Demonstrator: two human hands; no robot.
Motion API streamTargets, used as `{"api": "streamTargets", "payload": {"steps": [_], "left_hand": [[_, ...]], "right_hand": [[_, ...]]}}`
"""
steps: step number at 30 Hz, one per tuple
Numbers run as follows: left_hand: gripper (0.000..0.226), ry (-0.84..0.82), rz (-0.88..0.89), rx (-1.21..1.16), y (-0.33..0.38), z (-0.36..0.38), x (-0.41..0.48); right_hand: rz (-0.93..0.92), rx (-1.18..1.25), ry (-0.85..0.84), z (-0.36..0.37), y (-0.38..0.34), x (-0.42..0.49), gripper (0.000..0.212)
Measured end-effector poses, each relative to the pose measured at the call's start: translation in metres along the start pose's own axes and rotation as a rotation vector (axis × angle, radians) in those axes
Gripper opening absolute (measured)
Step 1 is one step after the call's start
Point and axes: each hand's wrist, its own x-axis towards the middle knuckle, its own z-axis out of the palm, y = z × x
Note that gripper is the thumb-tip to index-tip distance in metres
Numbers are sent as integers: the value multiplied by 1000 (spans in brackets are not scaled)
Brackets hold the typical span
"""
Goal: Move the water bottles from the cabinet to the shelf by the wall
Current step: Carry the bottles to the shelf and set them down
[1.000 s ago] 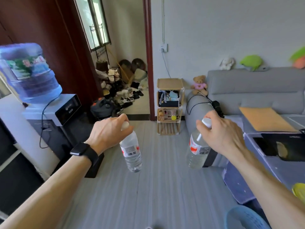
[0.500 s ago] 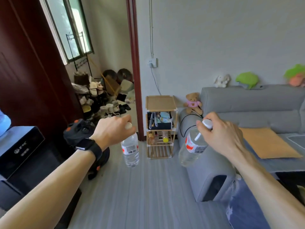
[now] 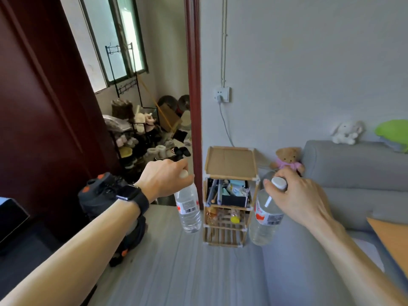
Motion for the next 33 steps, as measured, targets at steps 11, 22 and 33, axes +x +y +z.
{"api": "streamTargets", "payload": {"steps": [11, 22, 33], "left_hand": [[36, -122, 3, 10, -10, 85, 177], [33, -213, 42, -125, -21, 165, 351], [37, -307, -19, -131, 32, 249, 505]], "right_hand": [[39, -43, -94, 97, 51, 176, 30], [192, -100, -176, 182, 94, 312, 34], [186, -21, -360, 260, 183, 459, 35]]}}
